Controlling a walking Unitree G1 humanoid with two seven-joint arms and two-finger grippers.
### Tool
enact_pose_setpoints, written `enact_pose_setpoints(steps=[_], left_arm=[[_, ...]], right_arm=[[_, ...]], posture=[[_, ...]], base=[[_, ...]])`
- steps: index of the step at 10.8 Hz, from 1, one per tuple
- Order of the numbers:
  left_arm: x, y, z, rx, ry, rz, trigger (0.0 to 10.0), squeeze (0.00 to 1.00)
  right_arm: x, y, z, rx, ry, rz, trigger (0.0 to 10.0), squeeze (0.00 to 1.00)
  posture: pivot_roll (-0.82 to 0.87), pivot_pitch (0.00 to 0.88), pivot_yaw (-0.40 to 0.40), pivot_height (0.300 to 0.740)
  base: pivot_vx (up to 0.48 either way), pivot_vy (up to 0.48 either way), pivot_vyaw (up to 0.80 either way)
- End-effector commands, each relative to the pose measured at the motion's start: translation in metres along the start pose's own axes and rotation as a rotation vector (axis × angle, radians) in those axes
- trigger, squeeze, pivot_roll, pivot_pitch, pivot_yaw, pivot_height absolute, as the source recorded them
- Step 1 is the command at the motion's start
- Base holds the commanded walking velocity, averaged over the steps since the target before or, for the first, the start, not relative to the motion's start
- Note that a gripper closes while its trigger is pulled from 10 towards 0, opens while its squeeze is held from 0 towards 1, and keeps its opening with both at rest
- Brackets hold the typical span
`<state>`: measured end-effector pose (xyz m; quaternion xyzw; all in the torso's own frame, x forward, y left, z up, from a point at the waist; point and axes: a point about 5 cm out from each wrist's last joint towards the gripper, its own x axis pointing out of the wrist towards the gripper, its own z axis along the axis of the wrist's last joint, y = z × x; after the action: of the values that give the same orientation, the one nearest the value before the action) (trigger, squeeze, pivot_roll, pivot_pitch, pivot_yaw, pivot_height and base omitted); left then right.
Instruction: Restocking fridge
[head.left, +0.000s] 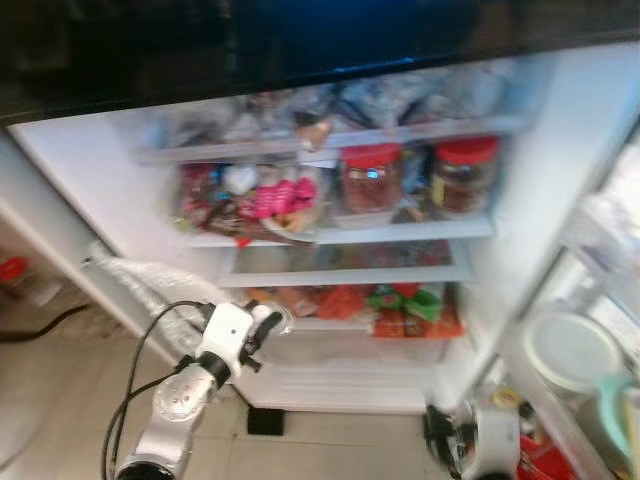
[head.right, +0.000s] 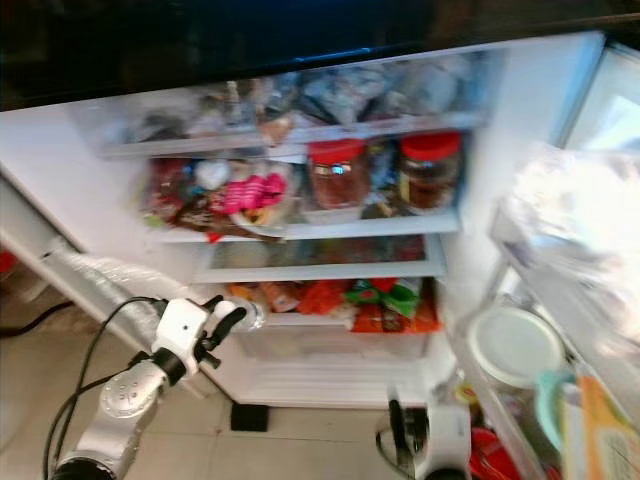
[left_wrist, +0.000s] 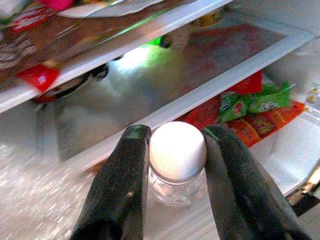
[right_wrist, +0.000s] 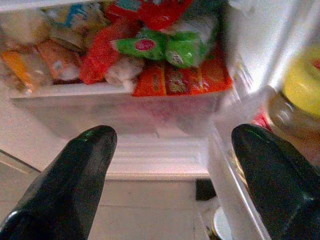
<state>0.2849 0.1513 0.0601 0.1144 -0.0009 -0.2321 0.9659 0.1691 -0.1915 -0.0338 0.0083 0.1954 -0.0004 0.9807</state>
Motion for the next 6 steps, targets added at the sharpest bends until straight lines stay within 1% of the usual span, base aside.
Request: enact_pose_setpoints(steps=[1,2,3,5,6], left_arm=[[-0.001,0.004,0.000,0.013,0.007,0.005,10.0,0.00],[-0.001,0.004,0.001,0.014,0.007,0.005,10.0,0.00],[-0.001,0.004,0.001,0.014,0.007,0.006,10.0,0.00],[-0.001,0.004,0.001,0.015,0.006,0.007,10.0,0.00],[-0.002,0.005,0.001,0.017,0.006,0.009,10.0,0.00]], right_arm=[[0.005,0.006,0.005,0.003,-0.018,0.016,10.0,0.00],[0.004,0.007,-0.003,0.008,0.007,0.012,10.0,0.00],[0.003,0.007,-0.006,0.010,0.006,0.009,10.0,0.00],[-0.001,0.006,0.002,0.001,-0.060,-0.012,10.0,0.00],[-0.005,0.004,0.017,0.007,-0.168,-0.044,10.0,0.00]], posture=[[-0.18,0.063,0.146,0.740],[-0.17,0.064,0.145,0.740],[-0.17,0.066,0.145,0.740],[-0.17,0.066,0.145,0.740],[-0.18,0.067,0.146,0.740]], base=[[0.000,0.000,0.00],[0.000,0.000,0.00],[0.000,0.000,0.00],[0.000,0.000,0.00],[0.000,0.000,0.00]])
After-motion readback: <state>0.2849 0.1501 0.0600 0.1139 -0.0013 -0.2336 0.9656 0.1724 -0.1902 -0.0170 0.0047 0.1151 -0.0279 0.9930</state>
